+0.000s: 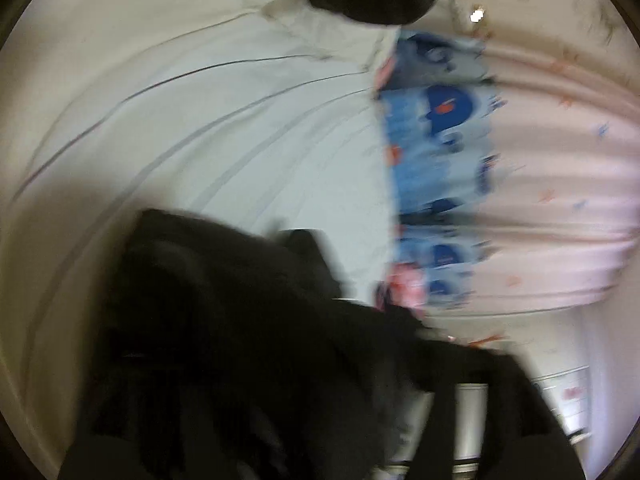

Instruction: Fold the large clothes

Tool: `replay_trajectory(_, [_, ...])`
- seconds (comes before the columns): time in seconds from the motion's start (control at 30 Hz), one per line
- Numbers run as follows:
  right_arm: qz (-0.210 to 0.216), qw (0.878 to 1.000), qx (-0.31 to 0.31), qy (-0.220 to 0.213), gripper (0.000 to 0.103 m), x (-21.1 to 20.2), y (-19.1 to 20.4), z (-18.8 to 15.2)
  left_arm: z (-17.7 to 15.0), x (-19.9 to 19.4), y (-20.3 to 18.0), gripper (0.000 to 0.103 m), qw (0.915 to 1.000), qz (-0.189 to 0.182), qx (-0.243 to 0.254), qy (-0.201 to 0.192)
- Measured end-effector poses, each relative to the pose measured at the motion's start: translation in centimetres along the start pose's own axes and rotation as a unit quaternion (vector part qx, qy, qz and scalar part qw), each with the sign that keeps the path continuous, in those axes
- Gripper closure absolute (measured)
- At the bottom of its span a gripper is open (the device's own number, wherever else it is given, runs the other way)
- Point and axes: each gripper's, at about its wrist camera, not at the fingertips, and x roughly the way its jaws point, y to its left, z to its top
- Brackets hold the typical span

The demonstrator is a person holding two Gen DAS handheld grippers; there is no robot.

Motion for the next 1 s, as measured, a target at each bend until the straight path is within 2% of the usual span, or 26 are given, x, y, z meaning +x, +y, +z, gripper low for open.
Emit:
replay_trajectory(0.03, [0.009, 1.000, 0.002, -0.002, 0.051, -0.5, 0.6, -0.1, -0.1, -1.3, -1.1, 0.016, 0.9994, -0.032, -0.005, -0.010])
replay_trajectory(0.07, [0.020, 1.000, 0.000, -0.009, 0.032, -1.1, 1.4, -0.3, -0.1, -1.5, -1.9, 0.012, 0.9987, -0.049, -0.004, -0.012])
replay_trajectory(0.1, [0.026, 1.000, -0.004, -0.015, 0.026, -2.2, 2.0, -0.7, -0.5, -2.2, -3.2, 0.011, 0.9978, -0.064, 0.009, -0.014])
replay_trajectory(0.13, [0.030, 0.999, -0.017, -0.026, 0.018, -3.1, 3.0, -1.2, -1.0, -2.6, -4.5, 0.010, 0.9976, -0.057, 0.034, -0.020])
replay_trajectory(0.17, [0.031, 0.999, -0.027, -0.032, 0.015, -4.1, 3.8, -1.6, -1.6, -2.7, -5.8, 0.009, 0.9966, -0.045, 0.065, -0.024])
replay_trajectory(0.2, [0.023, 0.997, -0.057, -0.045, 0.015, -4.7, 5.3, -2.3, -2.3, -2.6, -6.9, 0.009, 0.9948, -0.031, 0.094, -0.025])
replay_trajectory(0.27, [0.003, 0.991, -0.122, -0.062, 0.012, -5.6, 7.9, -3.5, -4.6, -2.6, -9.6, 0.009, 0.9844, 0.000, 0.168, -0.051])
replay_trajectory(0.33, [-0.024, 0.981, -0.179, -0.070, 0.009, -5.4, 10.4, -4.4, -6.1, -2.2, -11.4, 0.009, 0.9747, -0.002, 0.215, -0.062])
replay_trajectory(0.43, [-0.110, 0.952, -0.281, -0.044, 0.009, -1.8, 14.1, -5.6, -8.0, -0.1, -14.5, 0.009, 0.9455, 0.028, 0.311, -0.092])
replay_trajectory(0.47, [-0.136, 0.943, -0.302, -0.036, 0.009, -0.5, 14.7, -5.8, -8.4, 1.7, -15.2, 0.009, 0.9333, 0.044, 0.346, -0.086])
replay_trajectory(0.5, [-0.165, 0.930, -0.327, -0.025, 0.009, 1.6, 15.0, -6.1, -8.4, 3.7, -15.2, 0.009, 0.9258, 0.065, 0.366, -0.070])
replay_trajectory(0.53, [-0.175, 0.926, -0.335, -0.019, 0.009, 2.8, 15.0, -6.3, -8.0, 5.5, -14.8, 0.009, 0.9226, 0.085, 0.372, -0.054])
replay_trajectory(0.57, [-0.199, 0.917, -0.346, -0.010, 0.009, 5.0, 14.5, -6.5, -7.4, 7.6, -13.8, 0.009, 0.9202, 0.112, 0.373, -0.040])
replay_trajectory(0.63, [-0.225, 0.912, -0.342, 0.004, 0.009, 7.9, 12.7, -6.9, -6.0, 10.5, -10.9, 0.009, 0.9196, 0.159, 0.358, -0.024])
replay_trajectory(0.67, [-0.239, 0.910, -0.338, 0.018, 0.009, 9.7, 11.3, -7.1, -5.2, 11.6, -8.7, 0.009, 0.9230, 0.181, 0.339, -0.018])
replay_trajectory(0.7, [-0.259, 0.907, -0.332, 0.033, 0.009, 11.5, 9.7, -7.2, -4.2, 12.3, -5.8, 0.010, 0.9299, 0.194, 0.313, -0.010])
replay_trajectory(0.77, [-0.248, 0.916, -0.313, 0.050, 0.009, 13.3, 7.8, -7.3, -3.8, 12.0, -3.1, 0.011, 0.9381, 0.179, 0.296, -0.023])
replay_trajectory(0.8, [-0.258, 0.912, -0.315, 0.050, 0.009, 13.9, 7.4, -7.5, -4.0, 11.9, -2.7, 0.012, 0.9365, 0.181, 0.300, -0.026])
replay_trajectory(0.93, [-0.287, 0.895, -0.334, 0.074, 0.009, 14.0, 6.6, -8.9, -5.5, 11.3, -3.0, 0.012, 0.9183, 0.214, 0.333, -0.002])
replay_trajectory(0.97, [-0.296, 0.891, -0.335, 0.080, 0.009, 13.6, 6.5, -9.2, -5.7, 10.9, -3.5, 0.012, 0.9182, 0.216, 0.332, -0.002])
replay_trajectory(1.0, [-0.304, 0.887, -0.338, 0.081, 0.009, 12.9, 6.7, -9.2, -5.7, 10.2, -4.2, 0.012, 0.9221, 0.209, 0.325, -0.009])
